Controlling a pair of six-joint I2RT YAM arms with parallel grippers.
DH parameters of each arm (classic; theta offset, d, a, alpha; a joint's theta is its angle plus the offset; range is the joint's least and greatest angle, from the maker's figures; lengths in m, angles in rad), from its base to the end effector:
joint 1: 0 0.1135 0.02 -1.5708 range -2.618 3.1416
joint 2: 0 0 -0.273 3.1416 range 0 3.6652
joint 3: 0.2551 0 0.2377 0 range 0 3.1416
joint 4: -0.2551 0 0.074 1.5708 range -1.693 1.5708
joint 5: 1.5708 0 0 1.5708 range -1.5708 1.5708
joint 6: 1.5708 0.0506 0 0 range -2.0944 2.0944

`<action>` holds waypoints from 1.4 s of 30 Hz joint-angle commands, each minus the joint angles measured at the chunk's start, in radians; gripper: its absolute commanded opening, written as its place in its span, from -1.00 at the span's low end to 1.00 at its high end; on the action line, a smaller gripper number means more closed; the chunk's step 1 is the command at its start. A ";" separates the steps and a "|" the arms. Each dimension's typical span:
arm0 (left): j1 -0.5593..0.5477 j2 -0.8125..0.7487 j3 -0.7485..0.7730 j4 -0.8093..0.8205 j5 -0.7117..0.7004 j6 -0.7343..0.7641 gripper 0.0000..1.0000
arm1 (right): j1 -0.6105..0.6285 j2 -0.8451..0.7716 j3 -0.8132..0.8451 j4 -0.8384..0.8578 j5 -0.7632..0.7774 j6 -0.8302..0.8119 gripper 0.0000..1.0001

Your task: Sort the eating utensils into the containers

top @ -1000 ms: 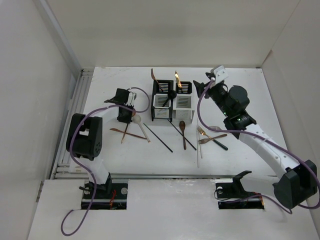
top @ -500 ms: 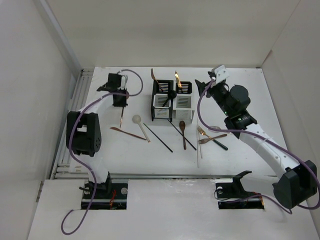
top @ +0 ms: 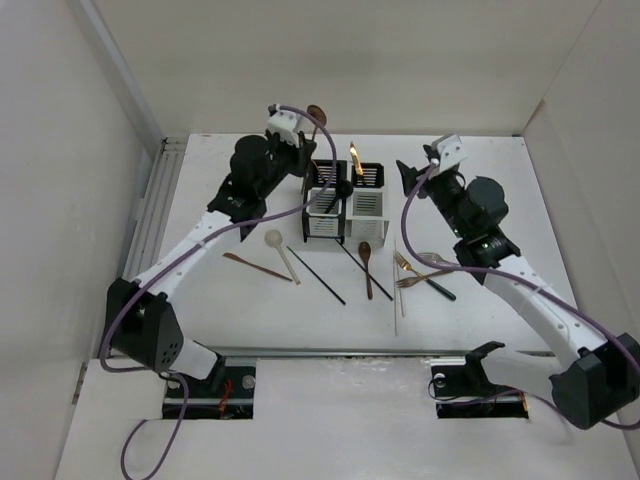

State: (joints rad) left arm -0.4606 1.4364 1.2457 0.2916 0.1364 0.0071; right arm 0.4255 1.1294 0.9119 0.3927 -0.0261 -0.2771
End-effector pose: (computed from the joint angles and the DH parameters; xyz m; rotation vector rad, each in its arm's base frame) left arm 0.3052 -0.1591 0.4118 0.4530 1.4176 -0.4679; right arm 0.2395 0.1100 0.3910 -0.5011 1.3041 0.1417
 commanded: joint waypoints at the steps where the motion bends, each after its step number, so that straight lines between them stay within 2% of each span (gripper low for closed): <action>1: -0.019 0.056 -0.068 0.237 0.029 -0.022 -1.00 | -0.005 -0.077 -0.036 0.032 0.038 0.007 0.35; 5: -0.020 0.130 -0.068 0.319 0.038 -0.058 -1.00 | -0.005 -0.141 -0.064 0.022 0.071 0.007 0.35; 10: -0.041 0.167 -0.144 0.455 0.074 -0.019 -1.00 | -0.005 -0.164 -0.064 -0.054 0.089 0.007 0.35; 13: -0.059 0.189 -0.210 0.515 0.085 -0.019 -1.00 | -0.005 -0.187 -0.064 -0.104 0.159 0.018 0.43; 15: -0.059 0.202 -0.251 0.592 0.075 -0.019 -1.00 | -0.014 -0.201 -0.077 -0.123 0.181 0.018 0.46; 19: -0.070 0.228 -0.261 0.606 0.017 -0.009 -1.00 | -0.014 -0.226 -0.091 -0.179 0.169 0.027 0.46; 22: -0.070 0.228 -0.314 0.606 0.017 0.016 -1.00 | -0.037 -0.226 -0.110 -0.254 0.169 0.079 0.64; 24: -0.070 0.228 -0.336 0.606 0.017 0.016 -0.82 | -0.065 -0.206 -0.110 -0.316 0.097 0.099 0.67; 25: -0.070 0.240 -0.336 0.597 0.017 0.016 -0.79 | -0.079 -0.188 -0.110 -0.345 0.022 0.111 0.67; 28: -0.070 0.251 -0.347 0.581 -0.001 -0.002 -0.65 | -0.114 -0.123 -0.055 -0.458 -0.064 0.165 0.67; 29: -0.070 0.251 -0.347 0.581 -0.001 -0.002 -0.63 | -0.114 -0.114 -0.042 -0.480 -0.073 0.174 0.63; 32: -0.070 0.242 -0.356 0.581 -0.001 -0.002 -0.35 | -0.114 -0.114 -0.054 -0.509 -0.087 0.219 0.54; 34: -0.070 0.230 -0.356 0.581 -0.011 -0.002 -0.15 | -0.114 -0.114 -0.067 -0.544 -0.060 0.283 0.46; 35: -0.070 0.229 -0.356 0.554 -0.038 -0.002 -0.11 | -0.105 -0.114 -0.067 -0.567 -0.034 0.308 0.43; 37: -0.070 0.188 -0.356 0.518 -0.064 -0.013 -0.11 | -0.053 -0.114 -0.055 -0.644 0.060 0.361 0.32; 39: -0.070 0.138 -0.356 0.460 -0.116 -0.050 -0.08 | 0.046 -0.100 -0.041 -0.695 0.174 0.395 0.28; 42: -0.052 0.085 -0.347 0.370 -0.208 -0.085 -0.05 | 0.134 -0.053 -0.015 -0.800 0.264 0.470 0.26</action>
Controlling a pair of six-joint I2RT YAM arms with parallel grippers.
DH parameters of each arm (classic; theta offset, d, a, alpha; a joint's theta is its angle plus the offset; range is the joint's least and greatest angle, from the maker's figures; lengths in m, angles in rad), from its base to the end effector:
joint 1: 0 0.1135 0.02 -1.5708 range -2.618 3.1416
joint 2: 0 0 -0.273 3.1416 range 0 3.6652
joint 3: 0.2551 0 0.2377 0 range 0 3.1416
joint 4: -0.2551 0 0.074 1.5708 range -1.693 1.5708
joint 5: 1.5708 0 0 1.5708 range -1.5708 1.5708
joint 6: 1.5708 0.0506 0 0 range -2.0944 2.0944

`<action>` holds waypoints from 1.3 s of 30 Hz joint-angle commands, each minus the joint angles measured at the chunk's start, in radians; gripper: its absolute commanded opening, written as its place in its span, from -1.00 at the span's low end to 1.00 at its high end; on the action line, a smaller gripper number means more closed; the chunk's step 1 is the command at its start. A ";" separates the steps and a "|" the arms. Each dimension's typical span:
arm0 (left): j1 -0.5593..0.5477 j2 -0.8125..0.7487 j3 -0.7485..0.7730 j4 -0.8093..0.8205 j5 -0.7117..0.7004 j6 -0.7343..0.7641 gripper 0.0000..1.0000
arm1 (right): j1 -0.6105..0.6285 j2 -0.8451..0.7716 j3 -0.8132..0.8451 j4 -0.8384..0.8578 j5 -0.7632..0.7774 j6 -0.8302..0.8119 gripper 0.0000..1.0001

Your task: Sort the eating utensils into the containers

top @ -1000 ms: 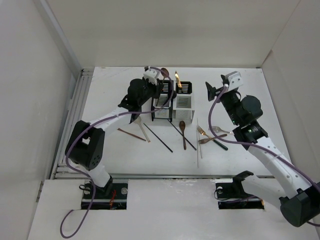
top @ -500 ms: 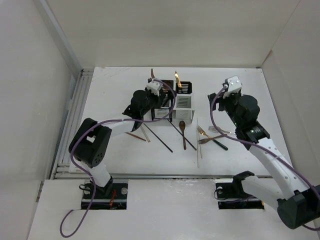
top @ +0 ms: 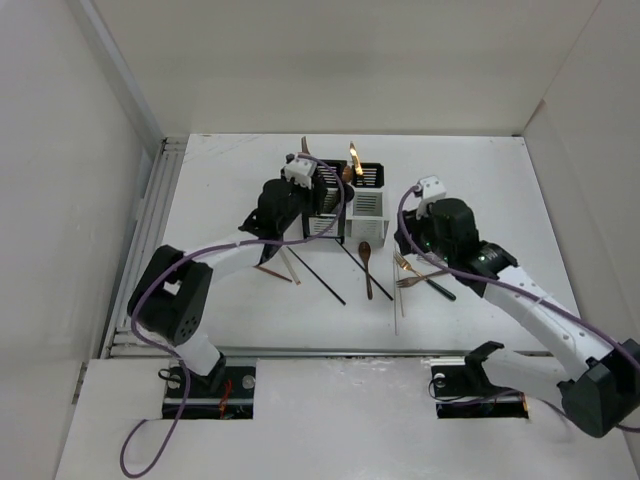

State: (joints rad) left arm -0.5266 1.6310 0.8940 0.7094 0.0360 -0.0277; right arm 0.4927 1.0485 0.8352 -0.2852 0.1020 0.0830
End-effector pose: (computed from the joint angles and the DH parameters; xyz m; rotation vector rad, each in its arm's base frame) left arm 0.3203 -0.1883 0.2724 0.4267 1.5601 -0.4584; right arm 0.2055 0.1045 0.3006 -0.3604 2.0443 0.2485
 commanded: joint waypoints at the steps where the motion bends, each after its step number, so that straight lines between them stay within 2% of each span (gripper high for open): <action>1: 0.014 -0.141 0.016 -0.074 -0.131 -0.060 -0.05 | 0.079 0.044 0.062 -0.158 0.203 0.136 0.21; 3: 0.027 -0.174 0.026 -0.163 -0.183 -0.095 -0.05 | 0.048 0.068 0.062 -0.164 0.176 0.127 0.13; 4: 0.036 -0.201 0.026 -0.195 -0.236 -0.106 -0.05 | -0.045 0.068 0.045 -0.135 -0.002 0.085 0.19; 6: 0.056 -0.226 0.026 -0.260 -0.283 -0.138 0.01 | -0.155 0.140 0.059 -0.150 -0.158 0.002 0.24; 8: 0.085 -0.267 0.017 -0.335 -0.315 -0.147 0.01 | -0.257 0.204 0.149 -0.234 -0.170 -0.060 0.24; 10: 0.108 -0.301 -0.009 -0.349 -0.315 -0.147 0.01 | -0.272 0.258 0.188 -0.298 -0.170 -0.204 0.37; 12: 0.126 -0.350 -0.056 -0.358 -0.326 -0.138 0.01 | -0.298 0.286 0.247 -0.322 -0.266 -0.315 0.43; 13: 0.141 -0.365 -0.072 -0.346 -0.335 -0.126 0.01 | -0.298 0.309 0.261 -0.357 -0.287 -0.438 0.46; 14: 0.142 -0.378 -0.088 -0.325 -0.359 -0.115 0.01 | -0.298 0.321 0.274 -0.379 -0.303 -0.494 0.49; 18: 0.162 -0.443 -0.153 -0.278 -0.393 -0.097 0.01 | -0.308 0.403 0.309 -0.460 -0.196 -0.745 0.49; 20: 0.162 -0.462 -0.171 -0.268 -0.393 -0.097 0.03 | -0.309 0.448 0.309 -0.514 -0.220 -0.919 0.49; 26: 0.162 -0.499 -0.214 -0.271 -0.412 -0.097 0.03 | -0.319 0.499 0.263 -0.508 -0.274 -1.012 0.46; 34: 0.162 -0.508 -0.214 -0.294 -0.389 -0.126 0.03 | -0.393 0.599 0.252 -0.445 -0.343 -1.031 0.16; 39: 0.162 -0.508 -0.214 -0.294 -0.380 -0.126 0.03 | -0.393 0.654 0.252 -0.454 -0.341 -1.031 0.16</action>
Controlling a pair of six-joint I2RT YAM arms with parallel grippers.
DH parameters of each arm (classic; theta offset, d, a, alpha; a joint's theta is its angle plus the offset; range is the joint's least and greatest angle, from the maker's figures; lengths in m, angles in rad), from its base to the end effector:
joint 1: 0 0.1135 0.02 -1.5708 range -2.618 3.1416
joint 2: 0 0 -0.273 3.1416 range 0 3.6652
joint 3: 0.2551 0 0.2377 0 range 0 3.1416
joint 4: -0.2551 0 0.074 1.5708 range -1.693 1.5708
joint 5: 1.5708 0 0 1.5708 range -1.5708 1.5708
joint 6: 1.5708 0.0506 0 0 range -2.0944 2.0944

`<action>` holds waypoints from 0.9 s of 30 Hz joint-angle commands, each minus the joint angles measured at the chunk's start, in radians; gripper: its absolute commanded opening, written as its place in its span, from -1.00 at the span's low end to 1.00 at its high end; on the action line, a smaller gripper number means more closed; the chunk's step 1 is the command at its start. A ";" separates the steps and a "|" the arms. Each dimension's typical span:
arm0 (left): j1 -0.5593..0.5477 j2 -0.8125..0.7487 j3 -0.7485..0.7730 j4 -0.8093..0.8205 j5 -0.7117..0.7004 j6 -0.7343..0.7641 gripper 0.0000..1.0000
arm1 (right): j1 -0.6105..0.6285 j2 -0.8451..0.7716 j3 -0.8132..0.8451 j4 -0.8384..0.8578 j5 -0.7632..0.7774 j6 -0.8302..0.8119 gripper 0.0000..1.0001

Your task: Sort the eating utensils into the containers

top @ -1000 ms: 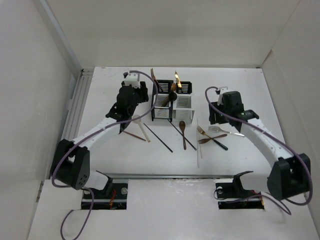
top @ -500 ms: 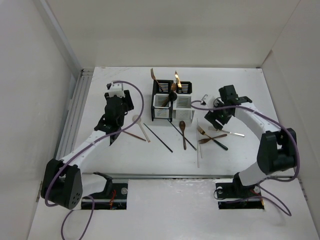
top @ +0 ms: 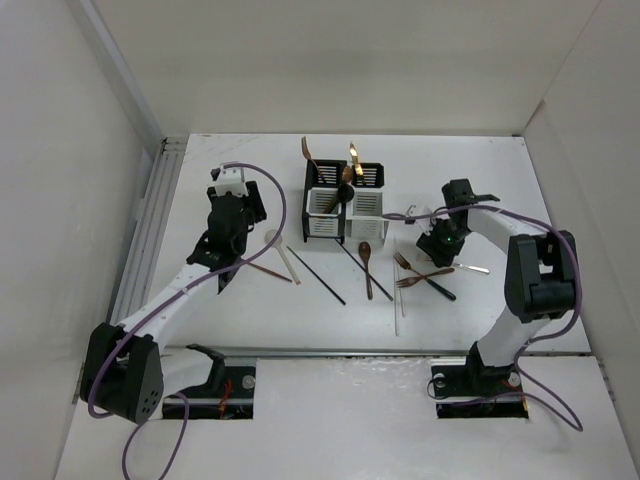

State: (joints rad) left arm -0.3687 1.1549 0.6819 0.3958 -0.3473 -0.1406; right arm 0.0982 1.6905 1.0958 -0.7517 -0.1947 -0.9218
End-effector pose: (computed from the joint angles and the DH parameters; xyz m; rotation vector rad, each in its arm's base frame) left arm 0.2515 -0.0787 0.3025 -0.0771 1.6426 -0.1029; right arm 0.3018 0.0396 0.1848 -1.4217 2.4773 0.1268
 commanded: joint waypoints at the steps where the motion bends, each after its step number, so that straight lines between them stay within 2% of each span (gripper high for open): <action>1: 0.013 -0.032 -0.002 0.020 0.004 -0.013 0.03 | 0.001 0.012 -0.008 0.012 -0.045 -0.026 0.16; 4: 0.013 -0.032 -0.002 0.011 0.004 -0.013 0.03 | 0.001 0.035 -0.008 0.029 -0.069 -0.026 0.16; 6: 0.013 -0.023 -0.002 0.011 0.004 -0.013 0.03 | -0.009 0.047 -0.008 0.058 -0.078 -0.017 0.08; 8: 0.013 -0.023 0.007 0.011 0.004 -0.022 0.03 | -0.020 0.075 -0.008 0.084 -0.078 -0.002 -0.17; 9: 0.022 -0.014 0.007 0.011 0.004 -0.022 0.03 | -0.020 0.096 0.004 0.084 -0.068 0.009 -0.43; 12: 0.022 -0.014 0.007 0.011 0.013 -0.022 0.03 | -0.020 0.145 0.051 0.094 -0.080 0.046 -0.75; 16: 0.031 -0.004 0.016 0.011 0.013 -0.022 0.03 | -0.029 0.222 0.145 0.114 -0.089 0.138 -0.90; 18: 0.031 -0.004 0.016 0.011 0.022 -0.022 0.03 | -0.029 0.247 0.206 0.126 -0.051 0.190 -0.88; 23: 0.031 -0.004 0.016 0.011 0.022 -0.022 0.03 | -0.020 0.267 0.240 0.117 0.024 0.238 -0.17; 27: 0.031 -0.004 0.016 0.011 0.022 -0.022 0.03 | -0.020 0.277 0.205 0.085 0.130 0.248 -0.14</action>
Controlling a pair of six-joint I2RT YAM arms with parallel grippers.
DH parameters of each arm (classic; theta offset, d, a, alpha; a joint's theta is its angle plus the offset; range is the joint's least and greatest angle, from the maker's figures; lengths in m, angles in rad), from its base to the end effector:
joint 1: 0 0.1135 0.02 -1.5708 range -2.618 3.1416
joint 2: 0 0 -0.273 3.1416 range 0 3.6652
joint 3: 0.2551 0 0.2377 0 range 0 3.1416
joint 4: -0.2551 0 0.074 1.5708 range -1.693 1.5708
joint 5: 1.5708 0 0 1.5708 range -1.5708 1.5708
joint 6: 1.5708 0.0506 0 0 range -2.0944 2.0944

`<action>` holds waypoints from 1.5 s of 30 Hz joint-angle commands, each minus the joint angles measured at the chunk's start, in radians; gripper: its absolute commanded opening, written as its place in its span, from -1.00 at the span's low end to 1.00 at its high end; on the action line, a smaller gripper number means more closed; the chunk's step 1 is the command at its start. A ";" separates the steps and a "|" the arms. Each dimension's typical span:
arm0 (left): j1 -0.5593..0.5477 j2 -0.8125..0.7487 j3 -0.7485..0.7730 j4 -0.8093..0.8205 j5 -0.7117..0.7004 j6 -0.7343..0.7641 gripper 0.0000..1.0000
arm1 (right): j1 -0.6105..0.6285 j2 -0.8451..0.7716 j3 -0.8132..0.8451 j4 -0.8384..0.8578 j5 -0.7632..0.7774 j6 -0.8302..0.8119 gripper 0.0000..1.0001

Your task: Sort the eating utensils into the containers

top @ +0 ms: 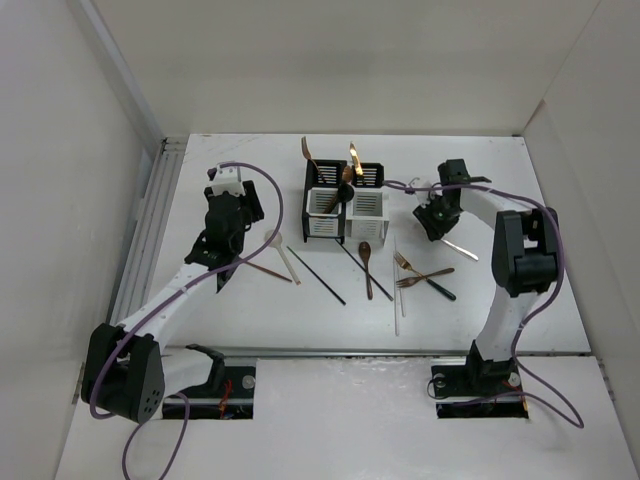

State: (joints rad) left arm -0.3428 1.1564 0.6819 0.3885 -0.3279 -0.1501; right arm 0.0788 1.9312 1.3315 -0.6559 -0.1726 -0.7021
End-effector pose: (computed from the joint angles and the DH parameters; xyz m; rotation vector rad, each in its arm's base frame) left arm 0.2537 -0.0732 0.3012 -0.0897 1.6508 -0.1036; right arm 0.3765 0.0384 0.1709 -1.0966 2.5637 0.0937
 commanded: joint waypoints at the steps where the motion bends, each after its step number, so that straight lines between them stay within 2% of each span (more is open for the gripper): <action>1: 0.005 -0.006 0.016 0.018 0.003 -0.012 0.03 | -0.001 0.037 -0.044 -0.011 0.129 0.029 -0.14; 12: 0.005 -0.006 0.016 0.018 0.023 -0.012 0.03 | -0.001 0.028 -0.180 0.038 0.139 0.085 -0.16; 16: 0.005 -0.006 0.016 0.018 0.023 -0.012 0.03 | -0.001 0.028 -0.189 0.074 0.117 0.085 -0.58; 17: 0.005 -0.006 0.016 0.018 0.023 -0.012 0.03 | -0.001 0.038 -0.189 0.075 0.117 0.085 -0.77; 20: 0.005 -0.006 0.016 0.018 0.023 -0.012 0.03 | -0.001 0.038 -0.176 0.065 0.096 0.076 -1.00; 23: 0.005 -0.015 0.016 0.018 0.023 -0.012 0.03 | -0.001 0.038 -0.176 0.085 0.096 0.076 -1.00; 26: 0.005 -0.015 0.016 0.007 0.023 -0.012 0.03 | -0.013 -0.049 -0.213 0.122 0.082 0.085 -1.00; 33: 0.005 -0.006 0.016 -0.002 0.023 -0.003 0.03 | -0.047 -0.374 -0.200 0.268 0.001 0.191 -1.00; 36: 0.005 0.003 0.025 -0.011 0.012 -0.003 0.03 | -0.047 -0.513 -0.186 0.410 -0.059 0.285 -1.00; 38: 0.005 0.003 0.025 -0.011 0.012 -0.003 0.03 | -0.047 -0.593 -0.186 0.563 -0.083 0.378 -1.00; 41: 0.005 0.003 0.025 -0.031 0.012 -0.003 0.03 | -0.031 -0.620 -0.149 0.704 -0.084 0.488 -1.00; 45: 0.005 0.003 0.025 -0.042 0.003 -0.003 0.03 | 0.062 -0.588 -0.068 0.788 -0.071 0.526 -1.00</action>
State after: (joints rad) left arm -0.3428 1.1641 0.6819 0.3397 -0.3126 -0.1516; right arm 0.0807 1.3144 1.2160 -0.0357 -0.2157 -0.2741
